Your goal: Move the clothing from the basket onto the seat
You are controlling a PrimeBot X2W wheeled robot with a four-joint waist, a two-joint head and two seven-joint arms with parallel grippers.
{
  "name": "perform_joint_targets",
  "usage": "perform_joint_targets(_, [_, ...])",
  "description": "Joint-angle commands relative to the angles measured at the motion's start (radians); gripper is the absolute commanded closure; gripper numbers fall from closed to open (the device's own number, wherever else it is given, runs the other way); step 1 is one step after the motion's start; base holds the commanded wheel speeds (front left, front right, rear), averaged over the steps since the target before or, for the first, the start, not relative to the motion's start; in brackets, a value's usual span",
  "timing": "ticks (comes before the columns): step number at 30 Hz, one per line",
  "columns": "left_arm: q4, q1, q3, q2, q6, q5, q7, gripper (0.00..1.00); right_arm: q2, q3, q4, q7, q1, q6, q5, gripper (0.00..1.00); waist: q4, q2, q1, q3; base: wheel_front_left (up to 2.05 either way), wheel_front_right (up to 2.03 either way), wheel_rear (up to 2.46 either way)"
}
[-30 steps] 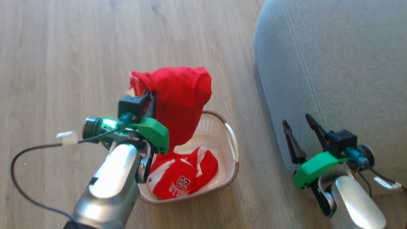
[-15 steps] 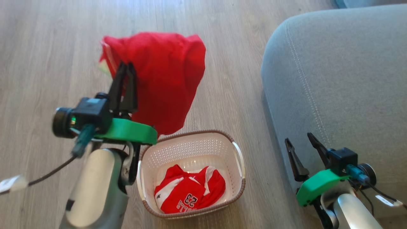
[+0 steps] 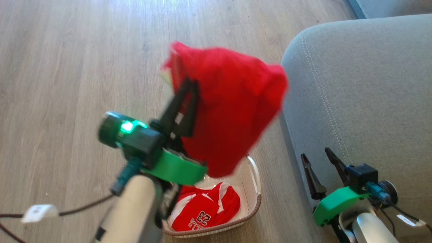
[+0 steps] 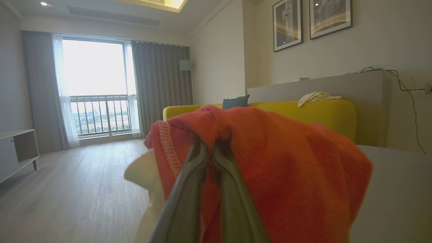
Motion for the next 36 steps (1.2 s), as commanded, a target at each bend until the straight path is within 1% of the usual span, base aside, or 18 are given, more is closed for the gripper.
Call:
perform_joint_targets(1, [-0.038, -0.014, 0.0, 0.005, -0.006, -0.001, -0.009, 1.0, -0.005, 0.025, -0.033, -0.002, -0.009, 0.007, -0.009, 0.0, -0.002, -0.0001, 0.0001, -0.002, 0.0, 0.0, 0.0])
perform_joint_targets(6, [-0.038, 0.003, -0.064, 0.005, 0.006, -0.018, -0.009, 1.0, -0.005, 0.028, -0.032, -0.002, -0.01, 0.007, -0.008, 0.0, -0.002, -0.0001, 0.0001, -0.003, 0.0, 0.0, 0.0])
perform_joint_targets(11, [-0.036, 0.001, -0.09, 0.005, 0.017, -0.025, -0.009, 1.0, -0.004, 0.033, -0.029, -0.002, -0.012, 0.007, -0.008, 0.0, -0.003, -0.0001, 0.0001, -0.004, 0.0, 0.0, 0.0])
perform_joint_targets(23, [-0.031, -0.009, -0.074, 0.005, 0.022, -0.014, -0.009, 1.0, -0.006, 0.031, -0.036, -0.002, -0.014, 0.007, -0.003, 0.0, -0.007, -0.0001, 0.0001, -0.002, 0.0, 0.0, 0.0])
perform_joint_targets(30, [-0.027, -0.016, -0.055, 0.005, 0.024, -0.007, -0.009, 1.0, -0.013, 0.04, -0.068, -0.002, -0.023, 0.007, 0.042, 0.0, -0.012, -0.0001, 0.0001, 0.013, 0.0, 0.0, 0.0])
perform_joint_targets(33, [-0.022, -0.02, -0.046, 0.005, 0.026, 0.001, -0.009, 1.0, -0.028, 0.066, -0.099, -0.002, -0.025, 0.007, 0.059, 0.0, -0.013, -0.0001, 0.0001, 0.021, 0.0, 0.0, 0.0])
perform_joint_targets(36, [-0.017, -0.026, -0.038, 0.005, 0.026, 0.013, -0.009, 1.0, -0.049, 0.114, -0.149, -0.002, -0.025, 0.007, 0.097, 0.0, -0.016, -0.0001, 0.0001, 0.03, 0.0, 0.0, 0.0])
